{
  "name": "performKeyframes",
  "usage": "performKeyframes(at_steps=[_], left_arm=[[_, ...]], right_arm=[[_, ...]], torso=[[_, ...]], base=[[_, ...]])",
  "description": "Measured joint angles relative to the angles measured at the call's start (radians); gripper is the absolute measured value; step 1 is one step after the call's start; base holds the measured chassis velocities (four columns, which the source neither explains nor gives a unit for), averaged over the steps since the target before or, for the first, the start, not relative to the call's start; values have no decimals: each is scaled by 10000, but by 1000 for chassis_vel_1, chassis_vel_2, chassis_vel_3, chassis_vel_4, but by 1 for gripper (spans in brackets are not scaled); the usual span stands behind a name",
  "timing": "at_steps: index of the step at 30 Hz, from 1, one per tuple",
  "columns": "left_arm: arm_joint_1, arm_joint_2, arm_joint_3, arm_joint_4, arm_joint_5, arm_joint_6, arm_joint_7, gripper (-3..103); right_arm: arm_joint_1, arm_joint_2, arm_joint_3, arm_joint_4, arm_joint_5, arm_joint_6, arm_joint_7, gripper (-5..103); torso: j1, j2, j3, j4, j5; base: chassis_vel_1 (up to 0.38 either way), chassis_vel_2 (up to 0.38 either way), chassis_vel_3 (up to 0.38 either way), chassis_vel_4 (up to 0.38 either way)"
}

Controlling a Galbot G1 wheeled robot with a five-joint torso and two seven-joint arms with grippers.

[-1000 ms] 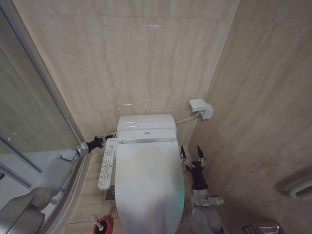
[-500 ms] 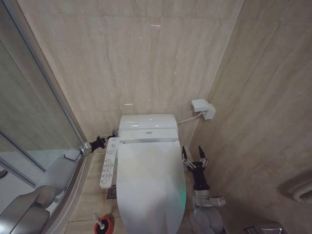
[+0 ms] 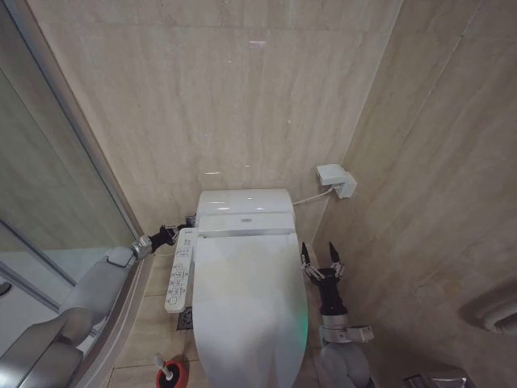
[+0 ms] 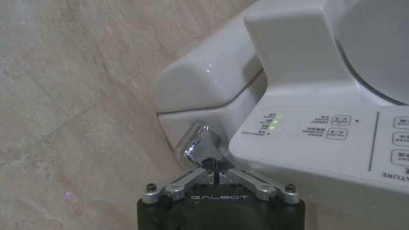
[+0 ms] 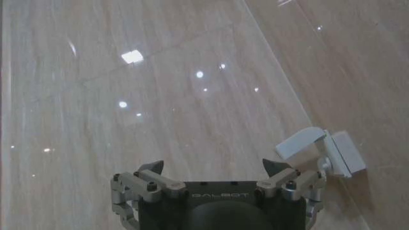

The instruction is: Open the toilet lid, clean the toilet bowl with a toilet brush, close the toilet lid, and flush.

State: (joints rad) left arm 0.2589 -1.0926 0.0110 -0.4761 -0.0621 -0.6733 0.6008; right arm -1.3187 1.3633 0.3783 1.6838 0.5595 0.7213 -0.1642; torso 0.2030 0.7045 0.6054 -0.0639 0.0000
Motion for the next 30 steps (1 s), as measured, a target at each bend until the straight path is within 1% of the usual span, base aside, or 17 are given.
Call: performKeyframes(at_steps=[30], left_arm=[[-144, -6, 0, 107, -45, 8, 24, 0]], right_arm=[[-34, -27, 46, 17, -1, 10, -11, 100]], torso=[[0, 0, 0, -2, 2]], base=[[0, 0, 0, 0]])
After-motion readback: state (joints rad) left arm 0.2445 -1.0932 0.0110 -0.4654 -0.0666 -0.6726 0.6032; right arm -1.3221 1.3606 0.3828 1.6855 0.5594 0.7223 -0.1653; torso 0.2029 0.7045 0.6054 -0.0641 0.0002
